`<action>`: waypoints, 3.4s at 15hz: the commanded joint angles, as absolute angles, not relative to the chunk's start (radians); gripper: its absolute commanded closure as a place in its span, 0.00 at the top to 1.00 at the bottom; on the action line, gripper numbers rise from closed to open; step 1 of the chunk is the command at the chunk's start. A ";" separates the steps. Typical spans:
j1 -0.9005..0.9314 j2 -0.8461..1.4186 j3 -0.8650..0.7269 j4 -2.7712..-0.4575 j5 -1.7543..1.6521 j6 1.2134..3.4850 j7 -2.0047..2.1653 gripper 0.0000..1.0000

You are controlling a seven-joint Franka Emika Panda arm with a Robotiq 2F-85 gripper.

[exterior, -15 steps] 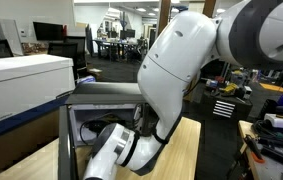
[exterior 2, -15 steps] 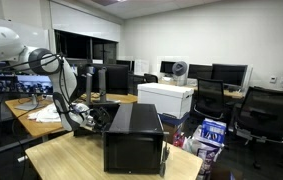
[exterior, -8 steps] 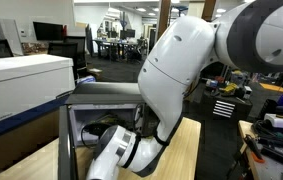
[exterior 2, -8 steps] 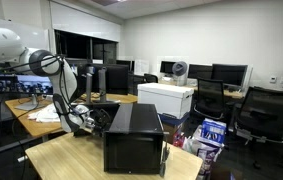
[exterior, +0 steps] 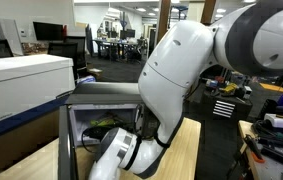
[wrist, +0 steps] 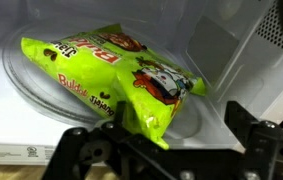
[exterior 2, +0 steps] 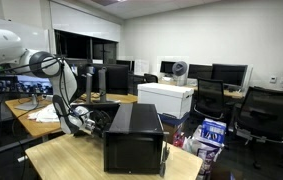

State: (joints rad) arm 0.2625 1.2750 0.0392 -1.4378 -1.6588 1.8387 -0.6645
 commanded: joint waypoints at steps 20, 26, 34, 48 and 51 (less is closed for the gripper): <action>0.266 1.328 0.031 -1.332 -1.643 1.835 -0.737 0.00; 0.278 1.278 0.041 -1.395 -1.628 1.796 -0.719 0.00; 0.278 1.219 0.065 -1.475 -1.592 1.776 -0.710 0.00; 0.294 1.083 0.148 -1.668 -1.485 1.668 -0.685 0.00; 0.300 1.068 0.173 -1.690 -1.448 1.630 -0.686 0.00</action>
State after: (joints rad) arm 0.2948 1.1289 0.1535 -1.6156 -1.4952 1.6791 -0.7038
